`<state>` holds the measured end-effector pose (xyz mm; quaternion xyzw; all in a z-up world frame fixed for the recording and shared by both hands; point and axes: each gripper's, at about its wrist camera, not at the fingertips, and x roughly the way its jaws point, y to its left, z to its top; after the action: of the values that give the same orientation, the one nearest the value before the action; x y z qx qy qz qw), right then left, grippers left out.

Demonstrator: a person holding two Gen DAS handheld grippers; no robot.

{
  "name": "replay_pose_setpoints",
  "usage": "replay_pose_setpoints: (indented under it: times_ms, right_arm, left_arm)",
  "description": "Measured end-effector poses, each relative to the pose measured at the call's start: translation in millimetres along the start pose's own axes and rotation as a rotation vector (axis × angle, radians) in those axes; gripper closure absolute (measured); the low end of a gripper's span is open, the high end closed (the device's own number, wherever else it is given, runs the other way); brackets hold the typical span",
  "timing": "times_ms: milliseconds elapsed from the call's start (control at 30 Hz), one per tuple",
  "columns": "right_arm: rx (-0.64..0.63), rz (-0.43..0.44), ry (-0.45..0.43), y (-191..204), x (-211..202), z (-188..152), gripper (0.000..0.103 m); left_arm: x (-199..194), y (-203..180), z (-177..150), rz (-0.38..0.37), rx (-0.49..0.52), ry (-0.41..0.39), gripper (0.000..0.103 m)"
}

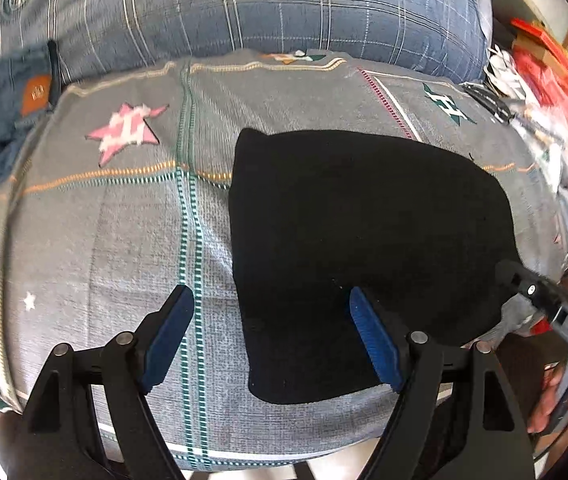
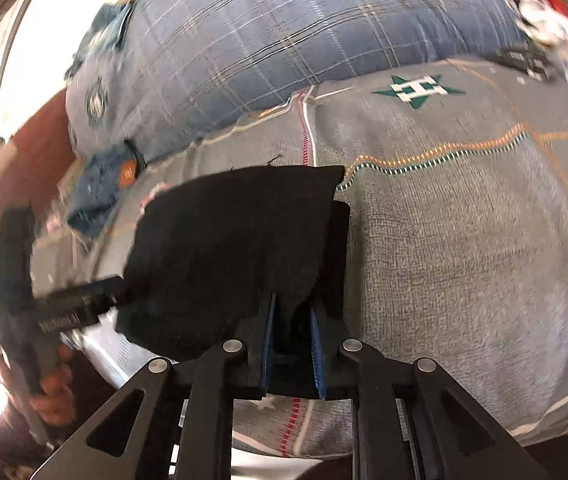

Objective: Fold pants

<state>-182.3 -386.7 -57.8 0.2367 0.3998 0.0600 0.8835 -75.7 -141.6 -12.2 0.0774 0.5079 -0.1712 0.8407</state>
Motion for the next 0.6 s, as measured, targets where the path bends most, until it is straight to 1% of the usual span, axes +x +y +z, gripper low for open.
replay_pose_setpoints:
  times_ms: [33,133,267,400,467,500,533,600]
  right_arm:
    - [0.008,0.004,-0.003,-2,-1,0,0.082]
    - [0.027,0.001,-0.008,-4,-2,0,0.077]
    - [0.058,0.012,-0.004,-6,-3,4,0.074]
    - [0.062,-0.001,-0.023,-6,-10,10,0.073]
    - [0.075,0.0,-0.039,-8,-14,15,0.069]
    - [0.084,0.001,-0.047,-9,-16,16,0.062]
    - [0.096,0.004,-0.058,-10,-18,19,0.059]
    - [0.113,0.003,-0.073,-12,-20,24,0.059]
  left_arm:
    - [-1,0,0,0.004,0.004,-0.003,0.022]
    - [-3,1,0,0.001,0.007,-0.009,0.022]
    - [-8,2,2,0.006,0.015,-0.019,0.022]
    - [-14,0,5,0.014,0.027,-0.041,0.022]
    - [-16,1,7,0.023,0.033,-0.048,0.022]
    - [-17,3,9,0.03,0.04,-0.05,0.022]
    - [-17,3,10,0.033,0.043,-0.051,0.022]
    - [-21,11,15,0.049,0.038,-0.064,0.022]
